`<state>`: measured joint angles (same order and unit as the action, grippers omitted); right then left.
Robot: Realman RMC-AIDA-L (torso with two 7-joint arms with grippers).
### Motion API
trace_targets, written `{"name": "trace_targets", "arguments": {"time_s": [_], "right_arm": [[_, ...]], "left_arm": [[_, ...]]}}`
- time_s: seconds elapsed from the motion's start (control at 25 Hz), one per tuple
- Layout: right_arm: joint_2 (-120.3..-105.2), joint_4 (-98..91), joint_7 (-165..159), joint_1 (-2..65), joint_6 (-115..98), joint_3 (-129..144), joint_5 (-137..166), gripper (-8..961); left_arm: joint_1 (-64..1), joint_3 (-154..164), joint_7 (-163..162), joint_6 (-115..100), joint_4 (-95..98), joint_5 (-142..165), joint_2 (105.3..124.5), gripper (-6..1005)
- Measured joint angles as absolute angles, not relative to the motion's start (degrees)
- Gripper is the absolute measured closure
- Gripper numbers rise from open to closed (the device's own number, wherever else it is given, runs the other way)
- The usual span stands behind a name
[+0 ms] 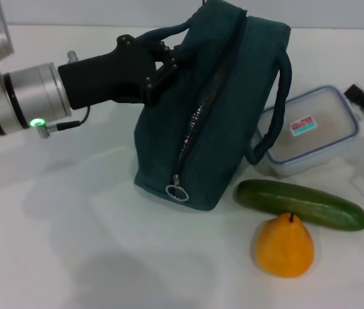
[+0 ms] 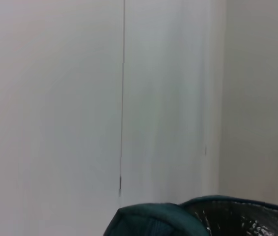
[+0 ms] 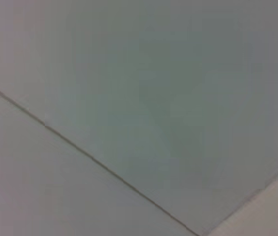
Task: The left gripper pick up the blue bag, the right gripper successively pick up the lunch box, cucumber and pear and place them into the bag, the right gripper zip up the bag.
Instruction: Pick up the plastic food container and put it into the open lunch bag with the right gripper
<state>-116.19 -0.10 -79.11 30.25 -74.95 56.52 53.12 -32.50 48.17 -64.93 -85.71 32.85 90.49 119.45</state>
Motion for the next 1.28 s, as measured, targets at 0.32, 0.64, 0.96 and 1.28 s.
{"name": "trace_targets", "arguments": {"time_s": [0.32, 0.64, 0.96, 1.28], "right_arm": [[-116.07, -5.8, -76.1, 26.3, -84.0, 56.5, 52.6, 858], [-116.09, -9.0, -72.2, 27.3, -94.1, 56.6, 48.3, 858], [-116.12, -12.3, -73.5, 35.1, -98.4, 56.6, 46.3, 857], [-116.17, -12.6, -76.4, 44.1, -96.7, 58.1, 46.4, 857]], "left_arm": [[-32.4, 51.2, -81.8, -85.7, 42.4, 99.1, 119.38, 954], [-31.6, 52.4, -83.0, -85.6, 43.2, 99.6, 119.7, 954], [-32.0, 52.7, -82.3, -84.4, 41.9, 99.7, 119.73, 953], [-32.3, 55.6, -81.7, -82.1, 41.4, 99.4, 119.79, 953]]}}
